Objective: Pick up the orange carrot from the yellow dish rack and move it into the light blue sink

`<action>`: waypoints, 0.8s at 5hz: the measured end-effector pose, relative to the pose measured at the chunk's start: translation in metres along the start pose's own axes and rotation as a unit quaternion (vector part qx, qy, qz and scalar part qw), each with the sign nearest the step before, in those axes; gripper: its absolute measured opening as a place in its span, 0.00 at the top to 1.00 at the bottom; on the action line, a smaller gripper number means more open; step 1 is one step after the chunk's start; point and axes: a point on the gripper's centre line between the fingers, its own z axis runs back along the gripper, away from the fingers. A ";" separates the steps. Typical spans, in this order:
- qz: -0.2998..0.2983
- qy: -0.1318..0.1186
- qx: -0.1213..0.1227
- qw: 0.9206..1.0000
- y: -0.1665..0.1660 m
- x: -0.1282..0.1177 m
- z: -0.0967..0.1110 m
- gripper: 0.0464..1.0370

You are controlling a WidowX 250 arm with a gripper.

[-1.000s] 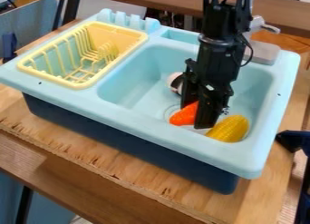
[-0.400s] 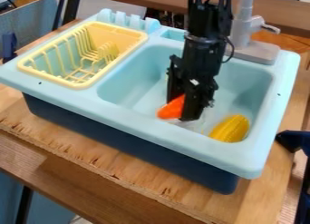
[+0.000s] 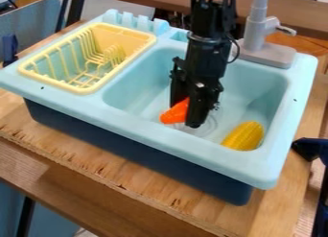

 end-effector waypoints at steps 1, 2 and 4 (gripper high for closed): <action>-0.015 -0.002 -0.006 1.000 -0.010 0.004 0.000 0.09; -0.017 -0.002 -0.013 1.000 -0.015 0.004 0.001 0.03; 0.003 -0.019 0.032 0.999 -0.015 -0.011 0.042 0.04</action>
